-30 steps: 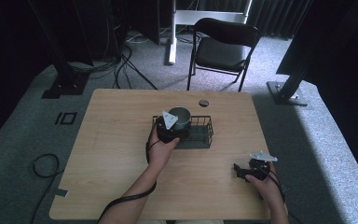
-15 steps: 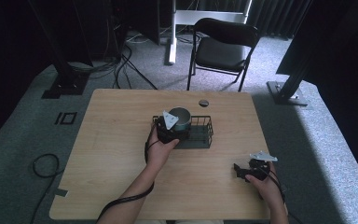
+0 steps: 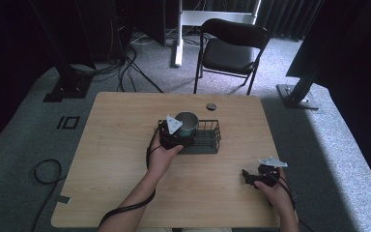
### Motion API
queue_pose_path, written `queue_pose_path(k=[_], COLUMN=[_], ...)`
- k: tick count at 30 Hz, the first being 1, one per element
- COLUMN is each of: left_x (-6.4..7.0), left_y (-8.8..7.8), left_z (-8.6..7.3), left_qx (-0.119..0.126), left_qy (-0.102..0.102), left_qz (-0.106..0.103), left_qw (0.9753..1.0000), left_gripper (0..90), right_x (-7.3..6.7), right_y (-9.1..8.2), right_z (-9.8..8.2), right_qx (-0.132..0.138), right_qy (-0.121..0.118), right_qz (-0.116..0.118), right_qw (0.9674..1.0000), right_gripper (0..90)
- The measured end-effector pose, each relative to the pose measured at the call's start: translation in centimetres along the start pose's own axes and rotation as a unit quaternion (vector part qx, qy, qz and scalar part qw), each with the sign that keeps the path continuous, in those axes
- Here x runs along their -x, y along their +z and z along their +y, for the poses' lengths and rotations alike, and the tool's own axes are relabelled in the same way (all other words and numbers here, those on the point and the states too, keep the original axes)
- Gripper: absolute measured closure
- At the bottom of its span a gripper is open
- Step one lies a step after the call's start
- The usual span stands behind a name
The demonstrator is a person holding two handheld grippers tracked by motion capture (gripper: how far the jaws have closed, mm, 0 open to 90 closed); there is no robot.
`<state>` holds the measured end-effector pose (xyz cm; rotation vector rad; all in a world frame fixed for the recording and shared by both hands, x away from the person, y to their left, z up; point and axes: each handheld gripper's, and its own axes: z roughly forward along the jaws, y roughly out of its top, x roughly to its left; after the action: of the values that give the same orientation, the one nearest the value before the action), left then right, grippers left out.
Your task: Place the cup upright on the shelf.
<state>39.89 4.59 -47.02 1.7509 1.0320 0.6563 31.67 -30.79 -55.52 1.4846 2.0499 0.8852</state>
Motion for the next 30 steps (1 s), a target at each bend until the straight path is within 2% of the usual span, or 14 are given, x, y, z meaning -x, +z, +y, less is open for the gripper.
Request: queue_pose_path(k=[4, 8, 14, 23, 30], left_x=[-0.1, 0.0, -0.1, -0.2, -0.5], left_y=[-0.5, -0.8, -1.4, -2.8, -3.8], left_z=[0.1, 0.1, 0.2, 0.2, -0.2], left_qx=[0.002, -0.002, 0.0, 0.003, 0.005], left_qy=[-0.004, 0.005, 0.001, 0.008, 0.002], left_qz=[-0.003, -0.011, -0.013, -0.02, -0.026], left_qw=[1.0, 0.9999, 0.9999, 0.9998, 0.9996], left_gripper=[8.9, 8.9, 8.9, 8.9, 8.9], right_x=[0.0, 0.0, 0.0, 0.0, 0.0], right_y=[0.0, 0.0, 0.0, 0.0, 0.0], right_z=[0.0, 0.0, 0.0, 0.0, 0.0], right_qx=[0.0, 0.0, 0.0, 0.0, 0.0], right_qy=[0.0, 0.0, 0.0, 0.0, -0.001], right_qz=[0.0, 0.0, 0.0, 0.0, 0.0], right_qw=[1.0, 1.0, 1.0, 1.0, 1.0], right_gripper=[11.0, 10.9, 11.0, 11.0, 11.0])
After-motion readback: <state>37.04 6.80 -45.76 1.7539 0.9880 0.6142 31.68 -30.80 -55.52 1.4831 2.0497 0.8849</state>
